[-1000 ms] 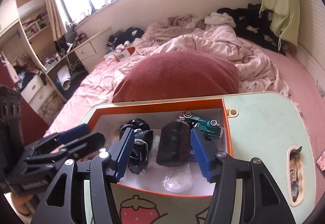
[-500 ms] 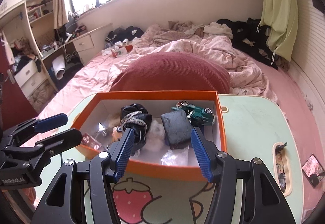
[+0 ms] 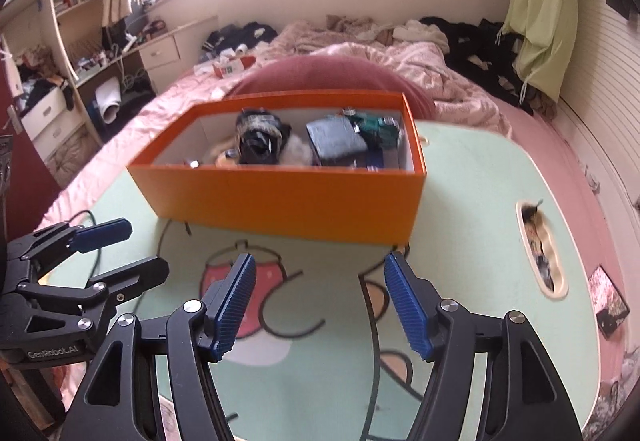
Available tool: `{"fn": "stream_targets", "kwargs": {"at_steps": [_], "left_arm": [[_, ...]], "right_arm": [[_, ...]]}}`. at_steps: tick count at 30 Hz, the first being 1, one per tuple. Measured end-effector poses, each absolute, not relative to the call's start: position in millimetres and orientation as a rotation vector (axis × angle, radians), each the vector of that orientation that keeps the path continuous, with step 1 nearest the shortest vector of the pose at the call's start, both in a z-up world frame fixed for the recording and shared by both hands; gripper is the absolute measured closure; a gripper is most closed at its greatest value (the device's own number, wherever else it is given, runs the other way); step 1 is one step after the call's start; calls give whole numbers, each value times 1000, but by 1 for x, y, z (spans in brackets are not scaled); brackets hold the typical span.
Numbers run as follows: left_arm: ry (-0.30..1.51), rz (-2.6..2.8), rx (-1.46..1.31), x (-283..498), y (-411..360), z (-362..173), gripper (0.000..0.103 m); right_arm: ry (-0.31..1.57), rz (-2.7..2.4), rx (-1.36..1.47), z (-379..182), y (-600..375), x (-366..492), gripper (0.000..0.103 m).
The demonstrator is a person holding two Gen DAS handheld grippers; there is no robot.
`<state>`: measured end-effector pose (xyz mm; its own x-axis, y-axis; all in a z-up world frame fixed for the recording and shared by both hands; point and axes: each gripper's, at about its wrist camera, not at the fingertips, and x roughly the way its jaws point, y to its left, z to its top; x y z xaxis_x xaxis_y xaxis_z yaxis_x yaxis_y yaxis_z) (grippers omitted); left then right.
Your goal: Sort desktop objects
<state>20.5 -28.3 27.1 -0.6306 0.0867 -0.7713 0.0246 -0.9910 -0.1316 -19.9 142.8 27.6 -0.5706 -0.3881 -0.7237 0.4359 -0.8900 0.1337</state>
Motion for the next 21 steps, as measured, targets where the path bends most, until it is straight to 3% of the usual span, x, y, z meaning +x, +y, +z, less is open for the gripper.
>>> {"fn": "stream_targets", "kwargs": {"at_steps": [3, 6, 7, 8, 9, 21], "left_arm": [[-165, 2785, -1444, 17, -25, 14, 30], [-96, 2813, -1472, 16, -20, 8, 15], [-83, 2817, -1482, 16, -19, 6, 12], [-93, 2827, -1488, 16, -19, 6, 7], [-106, 2837, -1501, 16, -21, 4, 0], [-154, 2880, -1523, 13, -31, 3, 0]], "right_arm": [[100, -2443, 1156, 17, 148, -18, 28], [151, -2435, 1222, 0, 147, -15, 17], [216, -2448, 1208, -3, 143, -12, 5], [208, -2441, 1204, -5, 144, -11, 0], [194, -2441, 1203, -5, 147, -11, 0], [192, -2453, 1197, -7, 152, -10, 0]]}}
